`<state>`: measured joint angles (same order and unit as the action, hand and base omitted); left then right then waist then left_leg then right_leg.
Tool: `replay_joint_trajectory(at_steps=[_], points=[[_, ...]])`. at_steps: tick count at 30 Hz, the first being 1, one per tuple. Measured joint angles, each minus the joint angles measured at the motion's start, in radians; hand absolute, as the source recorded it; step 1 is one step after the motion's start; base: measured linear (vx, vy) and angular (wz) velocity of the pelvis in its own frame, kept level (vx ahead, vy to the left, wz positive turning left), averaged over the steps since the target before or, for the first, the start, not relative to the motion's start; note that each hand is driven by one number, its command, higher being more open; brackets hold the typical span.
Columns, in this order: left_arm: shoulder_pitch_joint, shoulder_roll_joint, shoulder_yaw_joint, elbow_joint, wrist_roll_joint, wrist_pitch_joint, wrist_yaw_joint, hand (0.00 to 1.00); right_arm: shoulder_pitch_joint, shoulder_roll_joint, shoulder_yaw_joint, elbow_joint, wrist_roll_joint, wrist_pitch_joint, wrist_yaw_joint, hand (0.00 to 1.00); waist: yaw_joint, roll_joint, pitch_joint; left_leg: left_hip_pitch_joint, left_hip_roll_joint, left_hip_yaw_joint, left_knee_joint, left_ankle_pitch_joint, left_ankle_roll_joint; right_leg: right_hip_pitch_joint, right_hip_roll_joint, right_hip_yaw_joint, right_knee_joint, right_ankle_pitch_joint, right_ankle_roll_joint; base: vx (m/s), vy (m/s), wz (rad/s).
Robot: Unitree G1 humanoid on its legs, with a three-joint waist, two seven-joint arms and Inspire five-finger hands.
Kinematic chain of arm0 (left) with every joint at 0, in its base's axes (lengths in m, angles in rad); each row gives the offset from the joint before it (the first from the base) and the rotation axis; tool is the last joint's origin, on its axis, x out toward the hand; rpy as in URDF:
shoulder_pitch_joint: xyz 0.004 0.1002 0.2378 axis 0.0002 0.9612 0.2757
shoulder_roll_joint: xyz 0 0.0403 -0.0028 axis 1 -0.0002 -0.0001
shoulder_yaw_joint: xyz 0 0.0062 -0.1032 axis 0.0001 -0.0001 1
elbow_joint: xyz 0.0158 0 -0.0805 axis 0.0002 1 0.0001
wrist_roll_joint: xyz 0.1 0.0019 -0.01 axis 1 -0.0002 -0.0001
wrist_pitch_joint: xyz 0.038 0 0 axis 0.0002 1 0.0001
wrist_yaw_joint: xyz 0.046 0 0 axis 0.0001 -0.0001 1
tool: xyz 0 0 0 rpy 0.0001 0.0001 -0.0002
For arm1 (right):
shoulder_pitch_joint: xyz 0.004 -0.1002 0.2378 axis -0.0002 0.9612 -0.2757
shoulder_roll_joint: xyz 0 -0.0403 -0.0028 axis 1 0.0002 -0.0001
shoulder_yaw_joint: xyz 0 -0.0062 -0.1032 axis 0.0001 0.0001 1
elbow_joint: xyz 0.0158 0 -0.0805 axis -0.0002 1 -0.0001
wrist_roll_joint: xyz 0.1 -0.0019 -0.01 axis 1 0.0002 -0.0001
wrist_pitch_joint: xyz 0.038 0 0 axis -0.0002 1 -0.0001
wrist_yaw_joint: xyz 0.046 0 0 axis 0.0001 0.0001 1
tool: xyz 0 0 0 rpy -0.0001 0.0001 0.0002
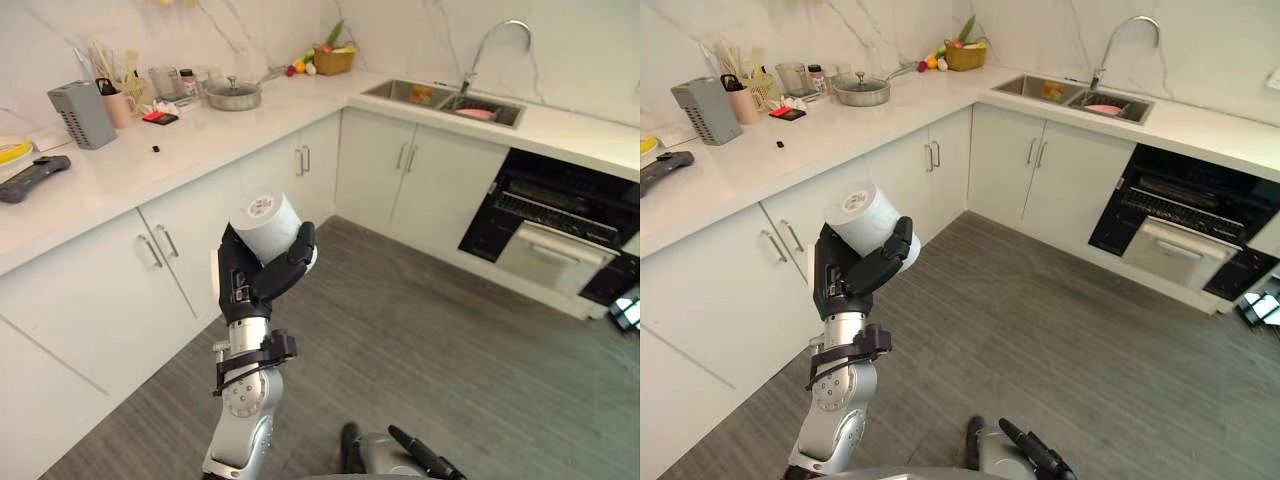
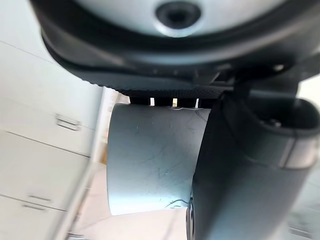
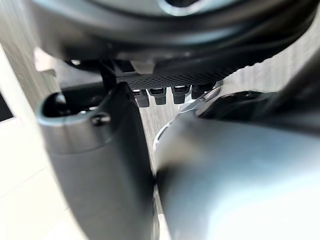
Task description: Walk over to the sink, pick up the cup, carry it to the dishwasher, place the cup inside the dishwasher, then close the dishwasher door
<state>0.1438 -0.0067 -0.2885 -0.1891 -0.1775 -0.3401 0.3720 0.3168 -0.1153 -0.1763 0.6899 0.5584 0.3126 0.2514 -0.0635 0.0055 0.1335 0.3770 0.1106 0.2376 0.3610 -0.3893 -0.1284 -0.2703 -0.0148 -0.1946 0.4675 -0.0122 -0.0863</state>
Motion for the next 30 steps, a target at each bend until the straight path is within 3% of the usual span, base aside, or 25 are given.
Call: replay_joint_trajectory(at_steps=[3,5,6,7,8,10,12,13,14,16,17,18,19,20,21,22,23,24,25,26,27,28,30], points=[[0.0,-0.006,-0.005,-0.001,0.0,0.0,-0.022,0.0,-0.007,-0.001,0.017,-0.004,0.01,0.016,-0.016,1.0,0.003,0.001,0.002,0.003,0.045,0.002,0.112,0.055,0.005,0.008,0.046,0.002,0.08,-0.13,-0.014,0.43,-0.172,-0.27],[0.0,-0.01,-0.01,-0.005,0.0,-0.003,-0.033,0.0,-0.009,0.001,0.021,-0.007,0.01,0.031,-0.04,1.0,0.014,0.01,0.008,-0.042,0.093,-0.016,0.315,0.158,0.04,0.073,0.088,-0.004,0.066,-0.178,-0.026,0.35,-0.163,-0.58],[0.0,-0.023,-0.022,-0.011,0.0,-0.008,-0.045,0.0,-0.001,0.0,0.021,-0.016,0.013,0.034,-0.056,1.0,0.021,0.039,0.014,-0.119,0.146,-0.051,0.483,0.304,0.067,0.124,0.117,-0.021,0.039,-0.198,-0.023,0.34,-0.082,-0.59],[0.0,-0.035,-0.026,-0.03,0.0,-0.017,-0.061,0.0,0.014,-0.005,0.035,-0.039,0.023,0.029,-0.067,1.0,0.033,0.031,0.013,-0.219,0.177,-0.079,0.668,0.487,0.063,0.147,0.13,-0.023,0.048,-0.225,-0.029,0.33,-0.048,-0.55],[0.0,-0.034,-0.03,-0.038,0.0,-0.019,-0.068,0.0,0.016,-0.009,0.04,-0.042,0.031,0.025,-0.072,1.0,0.034,0.033,0.019,-0.279,0.186,-0.107,0.764,0.511,0.07,0.157,0.15,-0.016,0.045,-0.234,-0.058,0.25,-0.047,-0.58],[0.012,-0.032,-0.031,-0.047,0.002,-0.02,-0.088,0.0,0.016,-0.013,0.052,-0.062,0.037,-0.004,-0.092,1.0,0.05,0.056,0.029,-0.486,0.16,-0.143,0.973,0.436,0.117,0.256,0.205,0.032,-0.06,-0.241,-0.073,0.3,-0.029,-0.65],[0.018,-0.034,-0.032,-0.049,0.001,-0.028,-0.09,0.0,0.035,-0.03,0.081,-0.064,0.037,-0.012,-0.1,1.0,0.073,0.049,0.023,-0.578,0.141,-0.108,0.955,0.344,0.119,0.323,0.206,0.059,-0.141,-0.226,-0.059,0.37,0.015,-0.81],[0.027,-0.035,-0.025,-0.053,0.0,-0.05,-0.093,0.0,0.043,-0.048,0.111,-0.065,0.037,-0.013,-0.101,1.0,0.09,0.048,0.021,-0.63,0.141,-0.073,0.856,0.265,0.115,0.367,0.208,0.104,-0.184,-0.199,-0.053,0.39,0.022,-0.98],[0.029,-0.035,-0.018,-0.053,-0.001,-0.051,-0.095,0.0,0.044,-0.054,0.12,-0.066,0.037,-0.014,-0.102,1.0,0.093,0.048,0.02,-0.638,0.136,-0.059,0.786,0.234,0.111,0.382,0.21,0.128,-0.194,-0.195,-0.06,0.4,0.038,-1.04],[0.051,-0.035,-0.003,-0.052,0.0,-0.056,-0.095,0.0,0.046,-0.087,0.167,-0.082,0.031,-0.013,-0.102,1.0,0.102,0.045,0.014,-0.626,0.088,-0.039,0.444,0.164,0.101,0.418,0.205,0.221,-0.205,-0.204,-0.043,0.46,0.135,-1.16],[0.068,-0.033,-0.002,-0.051,0.0,-0.058,-0.088,0.0,0.045,-0.101,0.186,-0.107,0.029,-0.012,-0.102,1.0,0.104,0.045,0.012,-0.617,0.046,-0.043,0.245,0.166,0.087,0.428,0.197,0.272,-0.206,-0.218,-0.021,0.47,0.18,-1.21],[0.076,-0.033,-0.003,-0.046,0.0,-0.058,-0.086,0.0,0.045,-0.104,0.189,-0.122,0.028,-0.012,-0.101,1.0,0.102,0.046,0.012,-0.614,0.029,-0.039,0.158,0.18,0.074,0.436,0.191,0.289,-0.207,-0.226,-0.007,0.47,0.254,-1.09],[0.088,-0.031,-0.005,-0.028,0.001,-0.058,-0.083,0.0,0.046,-0.104,0.187,-0.131,0.028,-0.013,-0.101,1.0,0.1,0.039,0.012,-0.608,-0.001,-0.026,0.066,0.274,0.084,0.464,0.178,0.319,-0.209,-0.245,0.022,0.57,0.33,-0.84],[0.099,-0.024,-0.01,0.004,0.001,-0.06,-0.083,0.0,0.053,-0.087,0.167,-0.11,0.029,-0.023,-0.094,1.0,0.098,0.023,-0.017,-0.598,-0.025,0.021,0.025,0.332,0.137,0.482,0.151,0.334,-0.213,-0.268,0.05,0.58,0.33,-0.6],[0.097,-0.016,-0.011,0.027,0.001,-0.06,-0.086,0.0,0.053,-0.063,0.142,-0.078,0.027,-0.04,-0.083,1.0,0.09,0.006,-0.041,-0.598,-0.036,0.056,0.023,0.327,0.152,0.483,0.133,0.335,-0.213,-0.274,0.055,0.63,0.303,0.01],[0.08,-0.016,-0.009,0.071,0.001,-0.062,-0.097,0.0,0.035,-0.029,0.093,0.013,0.009,-0.119,-0.028,1.0,0.07,-0.006,-0.065,-0.597,-0.051,0.094,0.05,0.292,0.182,0.482,0.105,0.328,-0.18,-0.281,0.067,0.43,0.187,0.25],[0.076,-0.014,-0.005,0.08,0.001,-0.062,-0.096,0.0,0.024,-0.029,0.094,0.034,-0.016,-0.141,-0.007,1.0,0.07,-0.007,-0.064,-0.583,-0.049,0.095,0.07,0.267,0.196,0.48,0.103,0.323,-0.145,-0.283,0.073,0.54,0.21,0.08],[0.078,-0.016,0.01,0.088,0.0,-0.06,-0.089,0.0,0.005,-0.027,0.104,0.056,-0.055,-0.151,0.01,1.0,0.074,-0.021,-0.055,-0.576,-0.025,0.106,0.143,0.227,0.235,0.481,0.106,0.306,-0.082,-0.27,0.09,0.38,0.146,-0.28],[0.078,0.003,0.032,0.089,0.001,-0.06,-0.086,0.0,-0.007,-0.017,0.115,0.081,-0.071,-0.154,0.015,1.0,0.084,-0.042,-0.052,-0.593,-0.04,0.153,0.251,0.177,0.215,0.474,0.1,0.256,0.05,-0.259,0.116,0.41,0.202,-0.22],[0.077,0.008,0.035,0.087,0.001,-0.06,-0.087,0.0,0.003,-0.017,0.114,0.083,-0.07,-0.156,0.014,1.0,0.079,-0.058,-0.056,-0.567,-0.062,0.157,0.184,0.199,0.217,0.439,0.091,0.22,0.169,-0.253,0.177,0.22,0.239,-0.06],[0.081,0.031,0.041,0.077,-0.003,-0.063,-0.086,0.0,-0.004,-0.004,0.113,0.111,-0.069,-0.172,0.004,1.0,0.077,-0.08,-0.067,-0.511,-0.082,0.17,0.114,0.16,0.25,0.328,0.042,0.166,0.446,-0.165,0.322,0.19,0.188,0.21],[0.078,0.045,0.045,0.077,-0.021,-0.056,-0.086,0.0,0.001,0.018,0.117,0.111,-0.069,-0.193,0.008,1.0,0.07,-0.112,-0.078,-0.462,-0.117,0.15,0.08,0.144,0.244,0.208,-0.037,0.124,0.673,-0.119,0.281,0.22,0.14,0.27],[0.079,0.045,0.016,0.077,-0.019,-0.048,-0.07,0.0,0.008,0.008,0.105,0.087,-0.05,-0.248,-0.006,1.0,0.045,-0.093,-0.071,-0.384,-0.109,0.12,0.025,0.14,0.241,0.121,-0.133,0.039,0.754,-0.133,0.22,0.35,0.072,0.51]])
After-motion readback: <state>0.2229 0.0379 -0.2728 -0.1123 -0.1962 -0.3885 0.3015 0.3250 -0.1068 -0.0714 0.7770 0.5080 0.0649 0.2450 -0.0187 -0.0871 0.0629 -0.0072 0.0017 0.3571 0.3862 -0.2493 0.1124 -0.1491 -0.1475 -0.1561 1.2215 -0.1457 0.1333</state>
